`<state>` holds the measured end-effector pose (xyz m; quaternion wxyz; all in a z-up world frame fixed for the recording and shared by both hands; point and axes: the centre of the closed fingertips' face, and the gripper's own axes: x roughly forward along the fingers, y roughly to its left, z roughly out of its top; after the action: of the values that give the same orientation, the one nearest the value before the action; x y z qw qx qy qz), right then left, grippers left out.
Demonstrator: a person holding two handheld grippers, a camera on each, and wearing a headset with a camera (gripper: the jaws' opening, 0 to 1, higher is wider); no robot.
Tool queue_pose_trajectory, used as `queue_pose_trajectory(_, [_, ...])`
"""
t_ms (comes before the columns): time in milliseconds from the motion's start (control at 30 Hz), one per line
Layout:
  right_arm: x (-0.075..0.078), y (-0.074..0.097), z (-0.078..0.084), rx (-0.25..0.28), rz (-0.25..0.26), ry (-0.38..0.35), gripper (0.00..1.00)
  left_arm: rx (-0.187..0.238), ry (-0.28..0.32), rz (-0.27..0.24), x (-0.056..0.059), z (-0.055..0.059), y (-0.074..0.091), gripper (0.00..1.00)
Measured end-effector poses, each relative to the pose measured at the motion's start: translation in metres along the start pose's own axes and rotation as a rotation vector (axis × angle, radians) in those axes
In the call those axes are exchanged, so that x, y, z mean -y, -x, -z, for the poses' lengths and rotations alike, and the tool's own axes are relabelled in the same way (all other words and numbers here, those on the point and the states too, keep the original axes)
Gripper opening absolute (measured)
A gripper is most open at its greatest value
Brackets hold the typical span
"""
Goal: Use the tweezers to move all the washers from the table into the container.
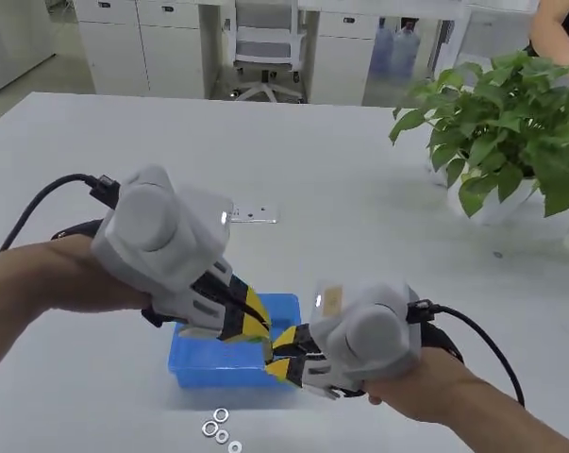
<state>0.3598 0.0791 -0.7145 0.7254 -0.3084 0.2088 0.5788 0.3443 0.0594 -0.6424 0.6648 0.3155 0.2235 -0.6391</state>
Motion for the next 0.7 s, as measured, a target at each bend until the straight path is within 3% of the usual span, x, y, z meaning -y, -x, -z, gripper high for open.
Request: queue_pose_trajectory(700, [0.031,-0.032,0.012,-0.007,-0.015,-0.01,0.1,-0.022,0.03,-0.028,-0.034,0.026,-0.013,0.05])
